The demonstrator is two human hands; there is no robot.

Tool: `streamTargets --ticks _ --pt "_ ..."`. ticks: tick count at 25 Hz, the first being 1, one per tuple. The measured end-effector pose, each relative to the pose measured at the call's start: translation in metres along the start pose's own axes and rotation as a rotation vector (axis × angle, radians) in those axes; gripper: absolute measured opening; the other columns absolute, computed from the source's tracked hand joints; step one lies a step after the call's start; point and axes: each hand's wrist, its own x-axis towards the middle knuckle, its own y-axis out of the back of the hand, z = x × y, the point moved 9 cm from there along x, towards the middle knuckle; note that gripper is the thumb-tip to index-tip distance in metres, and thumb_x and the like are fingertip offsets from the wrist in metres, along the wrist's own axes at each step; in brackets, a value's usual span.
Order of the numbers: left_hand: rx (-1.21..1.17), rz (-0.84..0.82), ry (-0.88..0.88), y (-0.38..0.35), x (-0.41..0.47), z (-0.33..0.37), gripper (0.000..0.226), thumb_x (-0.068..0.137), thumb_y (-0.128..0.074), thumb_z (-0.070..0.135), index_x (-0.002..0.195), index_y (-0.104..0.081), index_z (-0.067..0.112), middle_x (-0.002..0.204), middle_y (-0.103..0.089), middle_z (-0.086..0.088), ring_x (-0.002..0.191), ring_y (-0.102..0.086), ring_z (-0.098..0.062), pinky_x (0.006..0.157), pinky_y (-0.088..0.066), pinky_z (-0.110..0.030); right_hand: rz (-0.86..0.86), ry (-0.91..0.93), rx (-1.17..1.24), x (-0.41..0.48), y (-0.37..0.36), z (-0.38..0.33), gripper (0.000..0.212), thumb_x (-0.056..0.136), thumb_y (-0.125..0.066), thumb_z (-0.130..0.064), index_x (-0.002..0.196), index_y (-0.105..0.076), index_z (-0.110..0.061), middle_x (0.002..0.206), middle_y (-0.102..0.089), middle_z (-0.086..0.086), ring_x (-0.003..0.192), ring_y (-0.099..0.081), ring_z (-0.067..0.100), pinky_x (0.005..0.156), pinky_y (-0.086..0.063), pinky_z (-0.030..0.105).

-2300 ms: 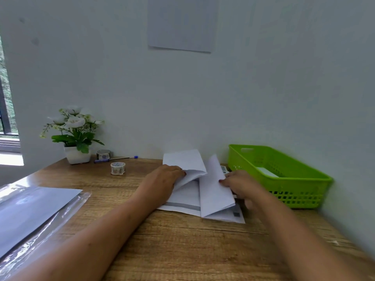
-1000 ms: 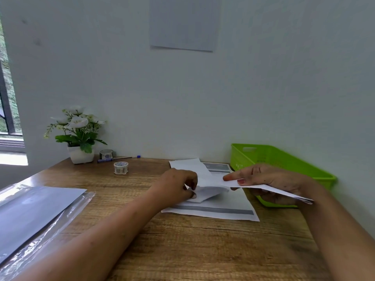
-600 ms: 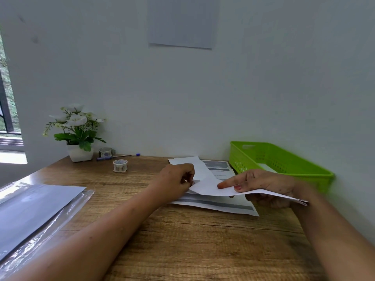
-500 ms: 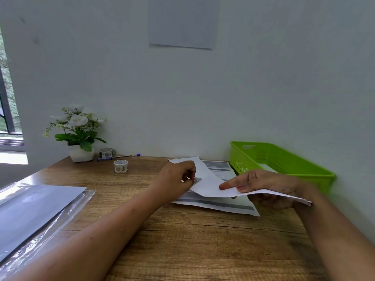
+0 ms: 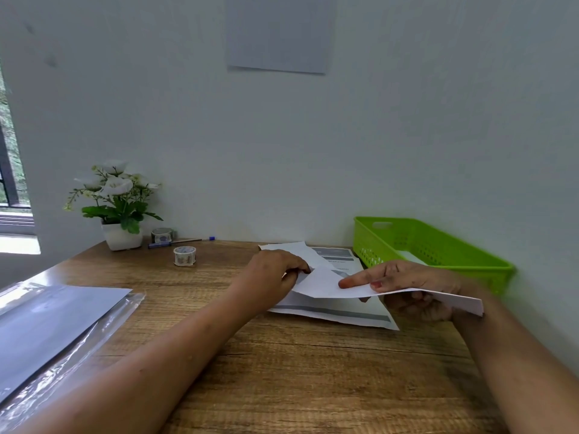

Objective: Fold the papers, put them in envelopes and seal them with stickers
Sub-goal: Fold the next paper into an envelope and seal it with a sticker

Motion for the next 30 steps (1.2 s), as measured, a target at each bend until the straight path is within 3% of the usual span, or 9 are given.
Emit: streamTargets --ticks 6,10,13,16,19,21,24,26,30 --pt "0.068 -0.054 -0.046 -0.007 0.0 0.003 0.034 0.094 -0.044 0.009 0.119 -0.064 0.019 0.125 -0.062 0.003 0.115 -0.054 -0.01 0.099 -0.038 -0.021 -0.083 0.028 0.027 0.001 -0.003 -0.003 0.068 0.073 -0.06 -0.024 0.133 -0.035 -0.002 0.05 -0.063 -0.016 0.027 -0.039 -0.002 0.03 -0.026 0.003" --pt "0.085 -0.072 -0.071 -0.011 0.0 0.006 0.035 0.094 -0.043 0.01 0.121 -0.063 0.02 0.126 -0.06 0.005 0.114 -0.052 -0.008 0.092 -0.032 -0.011 0.015 0.006 0.046 0.002 0.007 0.003 0.055 0.076 -0.052 -0.015 0.13 -0.043 -0.005 0.045 -0.06 -0.013 0.024 -0.033 -0.001 0.027 -0.024 0.004" --pt "0.082 -0.076 -0.098 -0.012 0.0 0.009 0.035 0.093 -0.045 0.01 0.121 -0.063 0.02 0.125 -0.06 0.006 0.113 -0.053 -0.006 0.088 -0.03 -0.008 0.058 0.008 0.108 0.004 0.016 0.008 0.061 0.068 -0.063 -0.017 0.127 -0.05 -0.005 0.048 -0.062 -0.01 0.025 -0.033 -0.001 0.027 -0.026 0.005" --pt "0.071 -0.085 -0.117 -0.013 -0.002 0.009 0.034 0.091 -0.047 0.009 0.119 -0.065 0.02 0.122 -0.062 0.006 0.11 -0.054 -0.005 0.087 -0.03 -0.006 0.172 0.027 0.137 0.008 0.032 0.014 0.052 0.066 -0.075 -0.017 0.117 -0.065 -0.009 0.07 -0.066 -0.003 0.032 -0.033 0.0 0.028 -0.027 0.006" --pt "0.05 -0.076 -0.124 -0.012 -0.002 0.011 0.034 0.091 -0.048 0.01 0.119 -0.065 0.02 0.121 -0.062 0.007 0.109 -0.054 -0.005 0.088 -0.036 -0.009 0.302 0.041 0.057 0.018 0.044 0.015 0.029 0.085 -0.06 -0.008 0.113 -0.065 -0.011 0.074 -0.064 -0.002 0.035 -0.04 0.001 0.031 -0.03 0.01" --pt "0.044 -0.061 -0.126 -0.011 -0.001 0.014 0.034 0.092 -0.048 0.012 0.12 -0.064 0.022 0.121 -0.061 0.009 0.109 -0.054 -0.004 0.087 -0.039 -0.01 0.419 0.028 -0.099 0.025 0.049 0.009 0.02 0.085 -0.064 -0.017 0.105 -0.065 -0.018 0.081 -0.064 0.0 0.044 -0.05 0.001 0.04 -0.037 0.013" --pt "0.054 -0.057 -0.135 -0.011 -0.001 0.02 0.034 0.092 -0.047 0.014 0.122 -0.063 0.022 0.125 -0.059 0.009 0.111 -0.051 -0.003 0.085 -0.03 -0.004 0.7 -0.084 -0.439 0.028 0.055 0.004 0.031 0.08 -0.069 -0.039 0.102 -0.058 -0.02 0.089 -0.056 -0.005 0.07 -0.05 0.002 0.055 -0.037 0.021" --pt "0.068 -0.052 -0.14 -0.012 -0.002 0.023 0.035 0.092 -0.048 0.015 0.123 -0.062 0.022 0.127 -0.058 0.009 0.115 -0.05 -0.003 0.088 -0.027 -0.005 0.819 -0.106 -0.508 0.03 0.051 0.003 0.039 0.081 -0.067 -0.044 0.104 -0.052 -0.015 0.087 -0.05 -0.004 0.07 -0.044 0.005 0.054 -0.032 0.022" --pt "0.061 -0.045 -0.122 -0.012 -0.002 0.021 0.037 0.09 -0.05 0.017 0.124 -0.061 0.024 0.13 -0.057 0.009 0.116 -0.05 -0.003 0.088 -0.029 -0.006 0.71 -0.094 -0.318 0.028 0.037 -0.001 0.031 0.085 -0.066 -0.036 0.094 -0.049 -0.012 0.075 -0.05 0.0 0.06 -0.044 0.01 0.044 -0.035 0.021"
